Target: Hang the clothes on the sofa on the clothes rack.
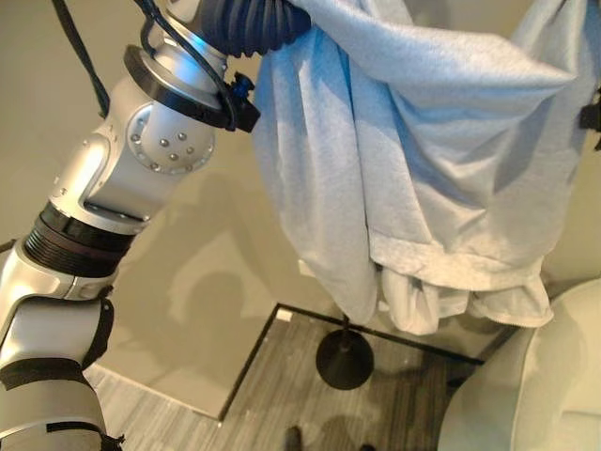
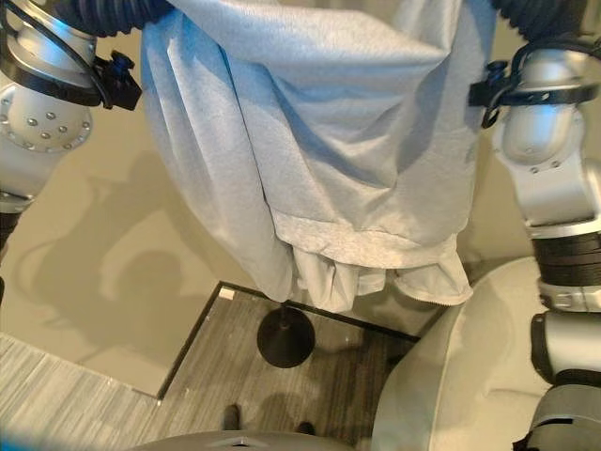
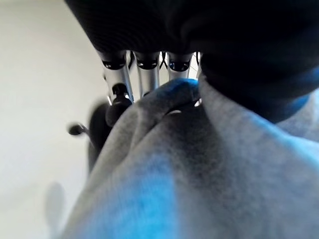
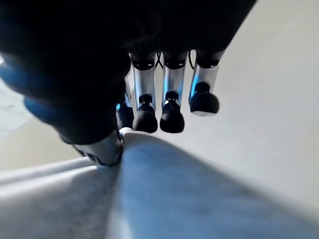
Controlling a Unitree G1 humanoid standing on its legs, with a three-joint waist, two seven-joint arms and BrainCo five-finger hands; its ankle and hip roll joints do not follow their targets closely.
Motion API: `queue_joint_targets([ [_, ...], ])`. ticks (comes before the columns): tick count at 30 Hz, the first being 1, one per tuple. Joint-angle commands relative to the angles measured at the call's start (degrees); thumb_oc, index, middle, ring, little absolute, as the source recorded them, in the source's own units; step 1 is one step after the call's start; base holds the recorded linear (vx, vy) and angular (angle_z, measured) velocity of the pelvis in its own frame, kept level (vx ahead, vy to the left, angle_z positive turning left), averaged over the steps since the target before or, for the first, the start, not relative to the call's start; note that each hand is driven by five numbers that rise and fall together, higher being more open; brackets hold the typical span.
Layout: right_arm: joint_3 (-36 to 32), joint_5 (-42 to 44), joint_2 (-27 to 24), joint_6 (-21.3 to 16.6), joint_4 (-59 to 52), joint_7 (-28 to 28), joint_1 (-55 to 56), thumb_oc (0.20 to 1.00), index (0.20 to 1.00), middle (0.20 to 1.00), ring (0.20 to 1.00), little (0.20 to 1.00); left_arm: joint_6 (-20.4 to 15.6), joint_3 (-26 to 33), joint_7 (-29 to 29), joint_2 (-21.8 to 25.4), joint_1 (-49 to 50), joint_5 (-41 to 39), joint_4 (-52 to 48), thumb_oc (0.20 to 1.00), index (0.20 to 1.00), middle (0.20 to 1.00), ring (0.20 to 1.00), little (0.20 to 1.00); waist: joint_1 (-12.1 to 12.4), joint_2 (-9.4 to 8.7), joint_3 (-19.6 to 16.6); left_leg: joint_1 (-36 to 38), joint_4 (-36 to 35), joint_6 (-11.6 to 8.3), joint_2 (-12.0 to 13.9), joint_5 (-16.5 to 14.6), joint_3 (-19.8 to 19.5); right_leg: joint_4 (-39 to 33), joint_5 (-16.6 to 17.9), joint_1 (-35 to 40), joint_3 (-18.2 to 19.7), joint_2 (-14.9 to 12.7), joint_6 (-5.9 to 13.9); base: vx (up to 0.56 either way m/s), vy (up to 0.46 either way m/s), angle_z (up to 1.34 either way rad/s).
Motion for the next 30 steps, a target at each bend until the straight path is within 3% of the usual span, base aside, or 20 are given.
queue_joint_targets([
  [1, -1.59, 1.87, -1.91, -0.71, 1.23, 0.58, -1.52, 0.2, 0.2, 0.2, 0.2, 0.2, 0.46, 3.33, 0.97, -0.34, -0.3, -2.31, 3.55, 0.2, 0.2, 0.2, 0.2, 0.2, 2.64, -2.32, -5.05, 2.67, 0.72, -1.45, 0.47, -4.49, 1.7, 0.53, 0.25, -1.33, 0.6, -9.44, 9.94, 0.04, 0.07, -0.16],
  [9, -0.34, 1.86, 0.07, -0.52, 1.79, 2.68, 0.01, 0.2, 0.2, 0.2, 0.2, 0.2, 0.86, 6.0, 0.83, 0.96, 3.89, -1.88, 3.01, 0.2, 0.2, 0.2, 0.2, 0.2, 3.71, -2.81, -5.64, 5.34, 0.72, -0.85, 0.6, -5.92, 3.08, 0.53, 0.6, -0.16, 0.83, -10.76, 10.59, 0.03, 0.043, -0.03],
  [13, 1.84, 2.31, 0.0, -0.24, 3.92, 3.06, -1.84, 0.2, 0.2, 0.2, 0.2, 0.2, 1.54, 4.58, 0.96, 1.54, 2.56, -0.92, 5.71, 0.2, 0.2, 0.2, 0.2, 0.2, 3.84, -2.91, -6.07, 6.08, 0.72, -0.84, 0.87, -6.32, 3.51, 0.53, 0.69, 0.11, 0.67, -11.02, 10.9, 0.03, 0.019, -0.08],
  [18, 7.13, 3.37, -1.4, 0.6, 9.28, 2.44, -8.76, 0.2, 0.2, 0.2, 0.2, 0.2, 2.76, -1.45, 2.18, 1.76, -5.06, -0.64, 12.62, 0.2, 0.2, 0.2, 0.2, 0.2, 3.69, -2.85, -6.31, 6.4, 0.72, -0.98, 1.02, -6.43, 3.8, 0.53, 0.81, 0.14, 0.55, -11.19, 11.16, 0.0, 0.003, -0.02],
  [24, 18.37, 6.62, -2.32, 1.92, 20.53, 2.98, -21.74, 0.2, 0.2, 0.2, 0.2, 0.2, 3.99, -10.96, 3.38, 1.22, -15.96, -1.97, 24.04, 0.2, 0.2, 0.2, 0.2, 0.2, 3.5, -2.79, -6.61, 6.56, 0.72, -1.3, 1.18, -6.34, 4.2, 0.53, 1.12, -0.09, 0.19, -11.27, 11.57, 0.0, 0.0, 0.0],
  [30, 33.34, 11.91, 1.77, 3.51, 39.88, 4.98, -37.98, 0.2, 0.2, 0.2, 0.2, 0.2, 5.3, -22.76, 4.38, -4.18, -28.26, -5.45, 41.85, 0.2, 0.2, 0.2, 0.2, 0.2, 2.98, -2.52, -6.34, 5.97, 0.72, -1.81, 1.4, -5.76, 4.52, 0.53, 1.74, -0.99, 0.09, -11.25, 11.96, 0.0, 0.0, 0.0],
])
